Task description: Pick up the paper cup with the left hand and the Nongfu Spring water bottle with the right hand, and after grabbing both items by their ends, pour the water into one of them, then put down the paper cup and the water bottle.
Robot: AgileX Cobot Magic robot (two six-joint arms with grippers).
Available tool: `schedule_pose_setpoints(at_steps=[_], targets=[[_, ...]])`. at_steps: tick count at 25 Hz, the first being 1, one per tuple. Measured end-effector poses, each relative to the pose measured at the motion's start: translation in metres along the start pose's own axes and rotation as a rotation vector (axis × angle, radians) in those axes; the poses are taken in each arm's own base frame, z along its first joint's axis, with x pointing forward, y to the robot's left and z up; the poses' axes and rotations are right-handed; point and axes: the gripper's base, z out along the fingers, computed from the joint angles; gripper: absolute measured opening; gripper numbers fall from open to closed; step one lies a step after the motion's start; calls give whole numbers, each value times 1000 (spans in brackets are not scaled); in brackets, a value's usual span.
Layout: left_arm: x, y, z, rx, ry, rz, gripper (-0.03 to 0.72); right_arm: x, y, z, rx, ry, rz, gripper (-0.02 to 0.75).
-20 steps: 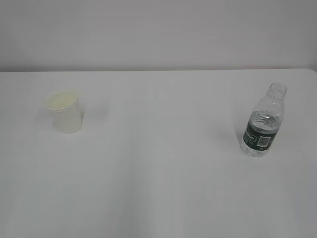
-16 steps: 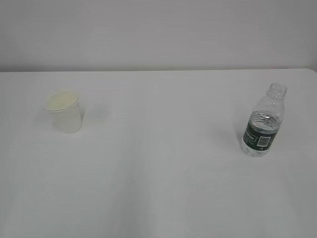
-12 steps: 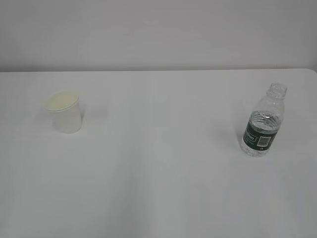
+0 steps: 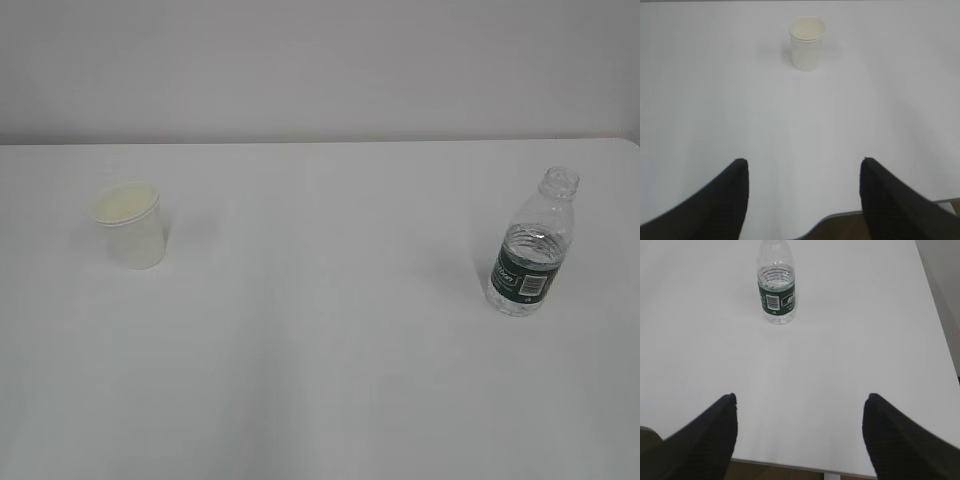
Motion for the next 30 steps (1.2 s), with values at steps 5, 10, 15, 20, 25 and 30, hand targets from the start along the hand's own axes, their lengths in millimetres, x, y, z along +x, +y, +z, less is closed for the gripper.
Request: schedule_pose_setpoints(at_steps=[5,10,15,20,25,30], targets=[[0,0,0,0,0,0,495,0,0,0,0,0,0,590],[0,0,0,0,0,0,494,0,0,0,0,0,0,590],[0,0,0,0,0,0,494,0,0,0,0,0,0,590],[0,0,0,0,0,0,494,0,0,0,0,0,0,590],[0,0,0,0,0,0,494,0,0,0,0,0,0,590],[0,0,0,0,0,0,493,0,0,0,0,0,0,590]])
